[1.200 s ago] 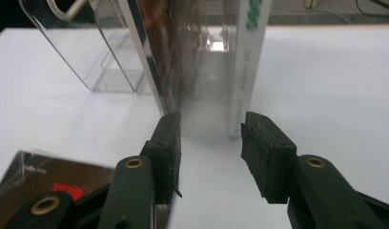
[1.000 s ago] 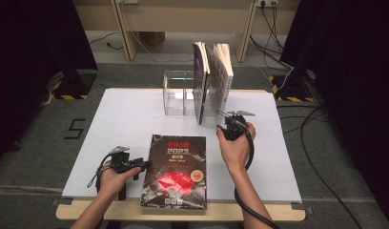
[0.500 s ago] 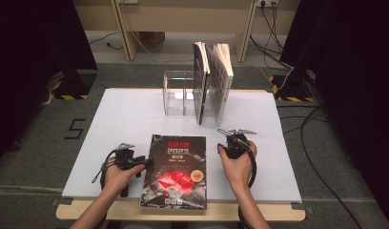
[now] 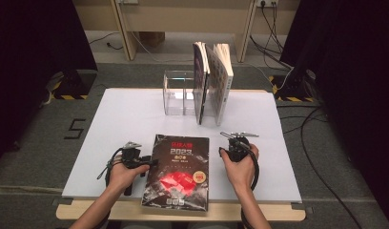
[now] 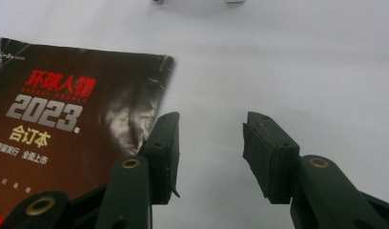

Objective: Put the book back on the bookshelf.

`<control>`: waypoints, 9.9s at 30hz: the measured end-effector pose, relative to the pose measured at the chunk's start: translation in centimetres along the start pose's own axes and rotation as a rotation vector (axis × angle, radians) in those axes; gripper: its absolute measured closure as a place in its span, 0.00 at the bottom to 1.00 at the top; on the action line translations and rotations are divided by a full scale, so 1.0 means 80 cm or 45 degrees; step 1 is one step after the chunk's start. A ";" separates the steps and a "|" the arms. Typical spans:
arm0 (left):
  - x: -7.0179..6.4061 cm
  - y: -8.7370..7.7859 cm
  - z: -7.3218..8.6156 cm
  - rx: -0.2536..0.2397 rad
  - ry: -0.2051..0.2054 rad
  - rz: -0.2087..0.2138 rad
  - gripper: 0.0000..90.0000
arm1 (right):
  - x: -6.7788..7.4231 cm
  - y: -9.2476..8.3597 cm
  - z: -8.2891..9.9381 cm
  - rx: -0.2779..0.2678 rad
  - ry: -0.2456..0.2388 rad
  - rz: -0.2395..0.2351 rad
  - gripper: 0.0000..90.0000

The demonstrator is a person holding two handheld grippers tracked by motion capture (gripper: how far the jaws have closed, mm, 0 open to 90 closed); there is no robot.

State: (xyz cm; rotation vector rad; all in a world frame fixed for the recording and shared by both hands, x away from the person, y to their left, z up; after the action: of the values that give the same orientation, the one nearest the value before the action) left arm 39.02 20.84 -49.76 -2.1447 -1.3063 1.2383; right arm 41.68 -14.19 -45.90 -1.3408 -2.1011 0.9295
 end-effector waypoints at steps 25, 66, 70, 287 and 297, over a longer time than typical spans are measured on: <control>-0.040 0.009 0.032 0.001 0.122 0.071 0.60 | -0.021 0.049 -0.035 0.132 0.011 -0.063 0.61; -0.039 0.009 0.036 -0.025 0.136 0.061 0.63 | -0.016 0.078 -0.054 0.124 0.039 -0.138 0.62; -0.040 0.009 0.037 -0.030 0.152 0.047 0.64 | -0.019 0.074 -0.050 0.129 0.069 -0.152 0.62; -0.126 -0.051 -0.068 -0.296 0.117 0.292 0.42 | 0.120 -0.094 -0.200 -0.761 -0.101 -0.048 0.97; -0.160 -0.045 -0.106 -0.322 0.173 0.285 0.42 | 0.125 -0.095 -0.199 -0.758 -0.109 -0.035 0.97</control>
State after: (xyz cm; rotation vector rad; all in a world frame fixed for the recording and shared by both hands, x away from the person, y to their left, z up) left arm 41.38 13.15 -36.19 -2.5637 -1.2491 1.0283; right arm 44.24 -2.67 -29.39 -1.5552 -2.5750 0.3540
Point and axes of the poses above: each handheld gripper's, and its own axes: y roughly forward along the jaws, z roughly out of its underside, x roughly to its left, the point moved 1 cm from there along y, roughly forward along the jaws, and after that the axes turned 15 degrees about -y, right-handed, at the moved point
